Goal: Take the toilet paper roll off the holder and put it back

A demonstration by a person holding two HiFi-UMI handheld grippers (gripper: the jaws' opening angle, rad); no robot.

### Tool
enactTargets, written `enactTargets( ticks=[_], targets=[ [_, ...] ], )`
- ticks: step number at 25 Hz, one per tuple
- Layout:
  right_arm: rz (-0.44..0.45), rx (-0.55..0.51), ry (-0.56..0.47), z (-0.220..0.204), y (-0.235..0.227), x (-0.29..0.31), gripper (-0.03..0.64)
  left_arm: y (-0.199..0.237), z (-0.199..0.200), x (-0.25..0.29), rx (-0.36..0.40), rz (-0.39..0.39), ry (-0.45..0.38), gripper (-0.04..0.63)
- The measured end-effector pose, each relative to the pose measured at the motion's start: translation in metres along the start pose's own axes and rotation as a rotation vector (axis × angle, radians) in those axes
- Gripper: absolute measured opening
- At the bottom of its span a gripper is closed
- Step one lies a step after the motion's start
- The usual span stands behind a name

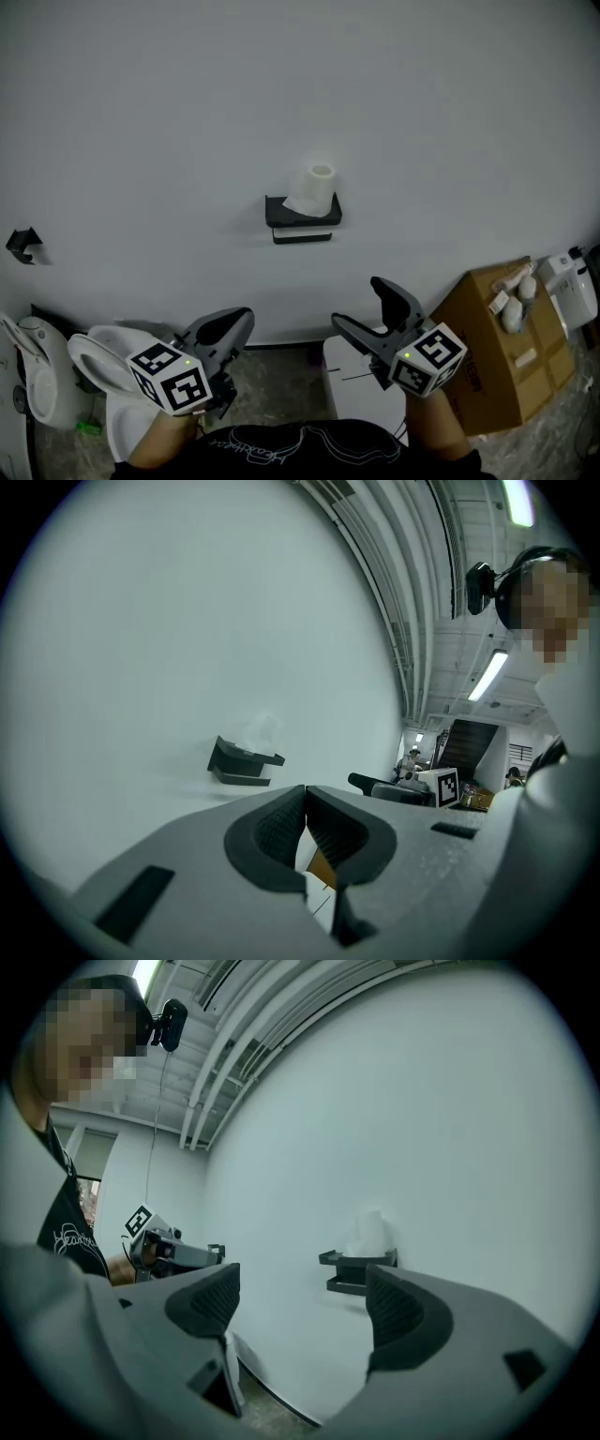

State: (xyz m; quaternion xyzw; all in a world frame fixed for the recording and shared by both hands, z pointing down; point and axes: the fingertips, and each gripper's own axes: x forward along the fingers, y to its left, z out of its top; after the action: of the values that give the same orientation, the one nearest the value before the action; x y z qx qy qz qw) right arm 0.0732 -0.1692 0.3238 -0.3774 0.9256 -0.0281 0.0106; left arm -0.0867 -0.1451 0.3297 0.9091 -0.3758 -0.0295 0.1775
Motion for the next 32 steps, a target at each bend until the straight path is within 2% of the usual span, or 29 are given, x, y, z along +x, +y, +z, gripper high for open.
enactTargets(
  ticks=[8, 18, 32],
  targets=[
    [0.017, -0.057, 0.021, 0.006, -0.042, 0.03, 0.414, 0.017, 0.012, 0.05, 0.025, -0.022, -0.016, 0.006],
    [0.029, -0.069, 0.017, 0.017, -0.065, 0.062, 0.414, 0.04, 0.011, 0.061, 0.01, 0.002, -0.014, 0.006],
    [0.016, -0.07, 0.017, 0.035, -0.111, 0.125, 0.414, 0.083, 0.041, 0.091, 0.026, -0.004, -0.034, 0.005]
  ],
)
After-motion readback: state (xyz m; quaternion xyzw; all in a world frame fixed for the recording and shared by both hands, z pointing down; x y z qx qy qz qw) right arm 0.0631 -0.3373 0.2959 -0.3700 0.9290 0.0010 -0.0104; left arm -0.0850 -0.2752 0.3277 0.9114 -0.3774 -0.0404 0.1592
